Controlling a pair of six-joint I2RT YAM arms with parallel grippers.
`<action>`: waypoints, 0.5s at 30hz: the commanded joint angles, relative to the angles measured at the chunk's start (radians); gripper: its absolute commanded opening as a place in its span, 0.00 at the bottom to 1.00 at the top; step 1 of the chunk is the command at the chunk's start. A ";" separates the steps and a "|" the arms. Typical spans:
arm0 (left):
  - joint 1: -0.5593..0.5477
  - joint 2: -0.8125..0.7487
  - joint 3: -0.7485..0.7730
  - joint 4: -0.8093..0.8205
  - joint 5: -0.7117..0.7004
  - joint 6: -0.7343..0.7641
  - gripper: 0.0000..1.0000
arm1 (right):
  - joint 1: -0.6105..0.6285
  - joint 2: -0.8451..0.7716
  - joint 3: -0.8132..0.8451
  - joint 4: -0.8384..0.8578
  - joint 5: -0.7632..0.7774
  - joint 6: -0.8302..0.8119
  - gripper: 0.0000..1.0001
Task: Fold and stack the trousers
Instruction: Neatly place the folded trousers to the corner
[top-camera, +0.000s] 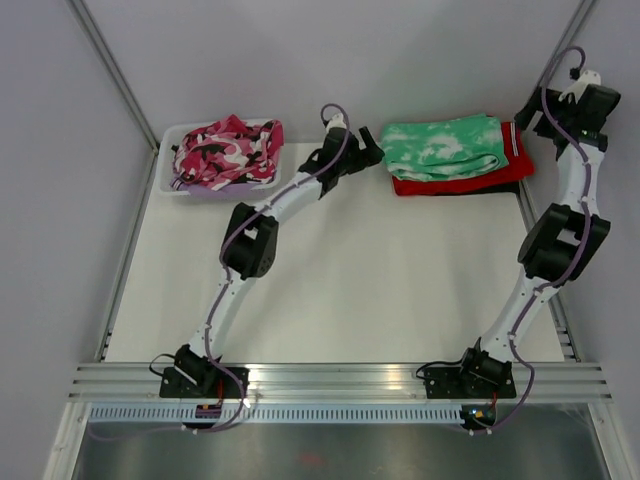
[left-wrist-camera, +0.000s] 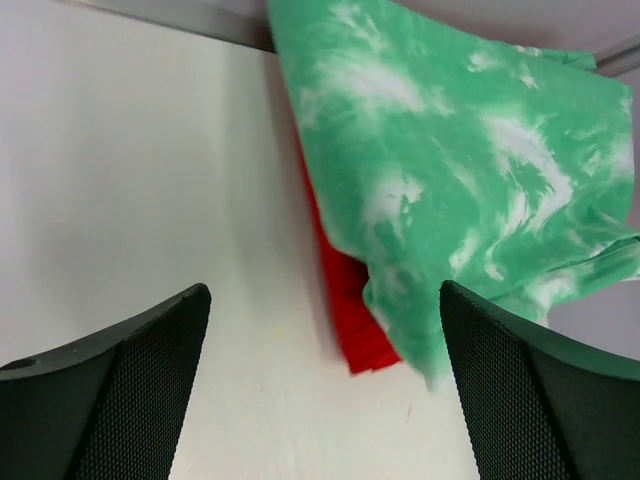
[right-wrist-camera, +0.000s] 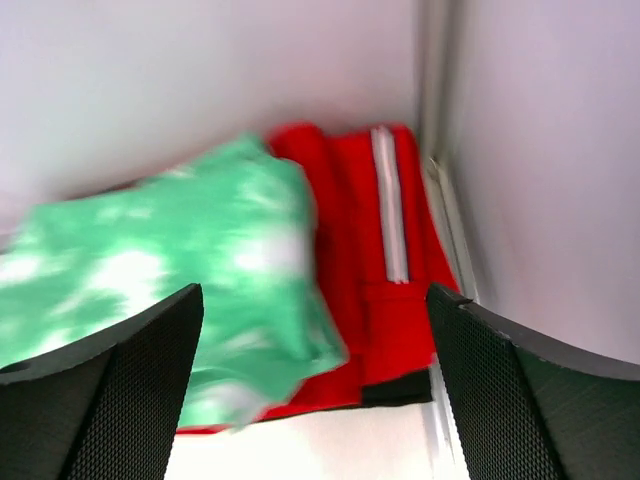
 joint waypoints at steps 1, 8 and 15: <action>0.045 -0.367 -0.079 -0.202 -0.001 0.203 1.00 | 0.132 -0.312 -0.028 -0.030 -0.054 -0.095 0.98; 0.059 -0.820 -0.331 -0.645 -0.099 0.437 1.00 | 0.331 -0.716 -0.461 0.155 -0.137 0.155 0.98; 0.199 -1.263 -0.707 -0.787 0.017 0.398 1.00 | 0.346 -1.130 -0.899 0.177 -0.163 0.282 0.98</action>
